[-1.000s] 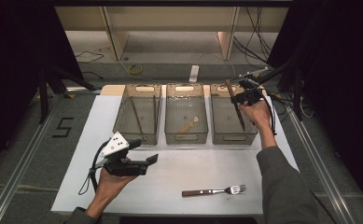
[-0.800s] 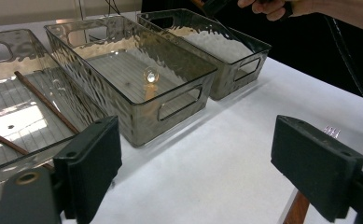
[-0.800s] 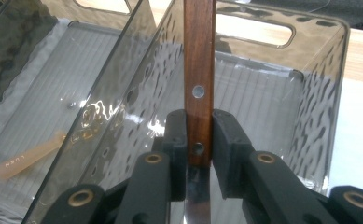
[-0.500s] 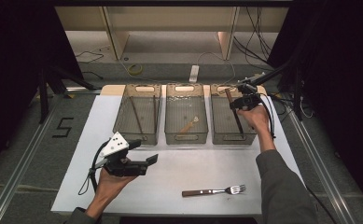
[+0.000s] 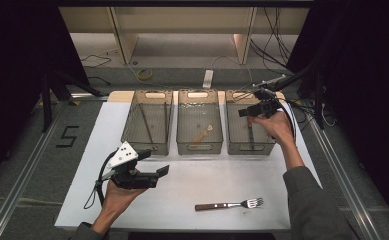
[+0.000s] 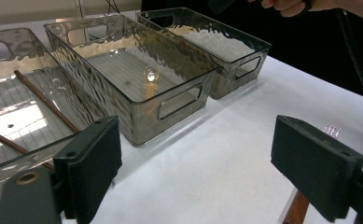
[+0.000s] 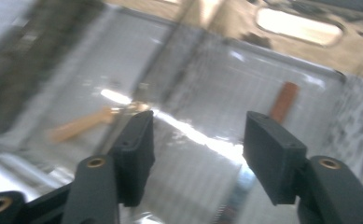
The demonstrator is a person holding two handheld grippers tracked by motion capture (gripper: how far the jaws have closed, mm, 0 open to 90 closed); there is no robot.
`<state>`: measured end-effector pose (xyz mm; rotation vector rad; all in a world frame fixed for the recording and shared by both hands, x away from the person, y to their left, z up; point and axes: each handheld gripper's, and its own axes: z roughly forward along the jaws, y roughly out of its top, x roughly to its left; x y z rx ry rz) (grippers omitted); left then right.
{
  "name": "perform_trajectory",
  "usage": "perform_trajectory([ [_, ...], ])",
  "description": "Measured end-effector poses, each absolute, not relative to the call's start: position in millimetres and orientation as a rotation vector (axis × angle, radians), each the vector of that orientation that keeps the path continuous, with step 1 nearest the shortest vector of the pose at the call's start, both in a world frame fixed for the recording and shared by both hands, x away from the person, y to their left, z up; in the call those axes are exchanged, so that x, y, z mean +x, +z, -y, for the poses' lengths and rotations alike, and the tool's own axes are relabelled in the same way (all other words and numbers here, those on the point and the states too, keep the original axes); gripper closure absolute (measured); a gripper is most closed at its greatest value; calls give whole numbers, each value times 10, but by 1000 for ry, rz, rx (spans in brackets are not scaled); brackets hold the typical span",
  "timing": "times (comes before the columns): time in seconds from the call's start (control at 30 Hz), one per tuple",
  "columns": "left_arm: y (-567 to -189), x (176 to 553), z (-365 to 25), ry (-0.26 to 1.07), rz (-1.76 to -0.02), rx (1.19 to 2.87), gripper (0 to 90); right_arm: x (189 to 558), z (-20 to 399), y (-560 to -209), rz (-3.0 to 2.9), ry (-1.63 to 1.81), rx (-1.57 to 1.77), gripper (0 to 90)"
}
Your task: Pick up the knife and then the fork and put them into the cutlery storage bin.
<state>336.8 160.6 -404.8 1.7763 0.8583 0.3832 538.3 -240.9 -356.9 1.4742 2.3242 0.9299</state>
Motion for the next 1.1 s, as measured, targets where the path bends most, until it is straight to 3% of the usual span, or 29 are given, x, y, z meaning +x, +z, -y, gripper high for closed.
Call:
perform_trajectory([
  [0.17, -4046, 3367, -1609, 386, -860, 1775, 157, 5123, 2312, -3373, -2367, 998, 1330, 333],
  [0.5, -4047, 3367, -1616, 392, -861, 1773, 157, 4417, 2016, -3142, -2484, 1054, 1023, 295],
  [1.1, -4042, 3360, -1624, 400, -857, 1770, 157, 3776, 1761, -3427, -2625, 1091, 866, 288],
])
